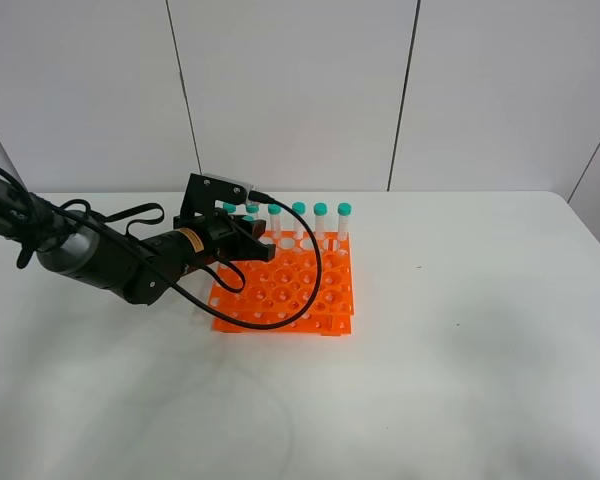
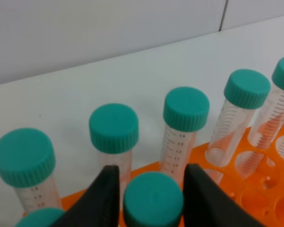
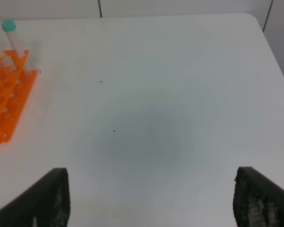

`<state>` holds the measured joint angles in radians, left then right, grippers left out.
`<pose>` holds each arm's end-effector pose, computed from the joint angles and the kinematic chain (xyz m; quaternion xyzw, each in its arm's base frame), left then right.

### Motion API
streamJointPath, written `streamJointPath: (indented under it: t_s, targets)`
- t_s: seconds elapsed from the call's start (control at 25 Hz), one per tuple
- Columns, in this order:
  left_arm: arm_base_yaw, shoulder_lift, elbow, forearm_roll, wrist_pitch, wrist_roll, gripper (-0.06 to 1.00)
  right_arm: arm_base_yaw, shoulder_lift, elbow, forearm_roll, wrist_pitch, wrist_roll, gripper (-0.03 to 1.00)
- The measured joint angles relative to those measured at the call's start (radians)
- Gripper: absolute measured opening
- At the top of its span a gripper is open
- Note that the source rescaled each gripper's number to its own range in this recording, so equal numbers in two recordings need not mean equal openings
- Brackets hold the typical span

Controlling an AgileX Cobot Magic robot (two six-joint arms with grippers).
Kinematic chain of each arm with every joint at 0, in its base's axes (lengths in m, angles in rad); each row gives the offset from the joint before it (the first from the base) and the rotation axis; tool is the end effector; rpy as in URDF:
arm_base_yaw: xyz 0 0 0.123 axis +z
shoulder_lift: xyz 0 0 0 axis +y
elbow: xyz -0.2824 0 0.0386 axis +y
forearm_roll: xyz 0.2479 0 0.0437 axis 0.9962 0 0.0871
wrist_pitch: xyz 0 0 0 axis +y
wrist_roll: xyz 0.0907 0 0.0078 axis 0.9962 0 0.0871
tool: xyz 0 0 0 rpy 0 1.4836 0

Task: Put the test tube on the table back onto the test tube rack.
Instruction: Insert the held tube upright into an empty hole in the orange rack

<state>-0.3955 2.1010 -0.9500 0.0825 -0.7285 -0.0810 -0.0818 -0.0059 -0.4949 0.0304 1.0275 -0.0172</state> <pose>0.3698 -0.1598 0.1084 0.1680 0.7980 -0.1410 0.5613 -0.0036 0.0027 0.2785 0.0269 0.8437 -0.0113 0.5360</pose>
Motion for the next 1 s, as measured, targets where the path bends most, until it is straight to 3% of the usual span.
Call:
streamJointPath:
  t_s: [0.36, 0.68, 0.92, 1.0]
  targets:
    - [0.000, -0.075, 0.000, 0.000, 0.028, 0.000, 0.16, 0.000, 0.000, 0.000, 0.000, 0.000, 0.000, 0.85]
    - [0.005, -0.202, 0.001, 0.000, 0.183, 0.000, 0.16, 0.000, 0.000, 0.000, 0.000, 0.000, 0.000, 0.85]
    - [0.095, -0.299, 0.032, 0.004, 0.266, 0.000, 0.18, 0.000, 0.000, 0.000, 0.000, 0.000, 0.000, 0.85]
    - [0.155, -0.330, 0.061, 0.004, 0.280, 0.000, 0.26, 0.000, 0.000, 0.000, 0.000, 0.000, 0.000, 0.85]
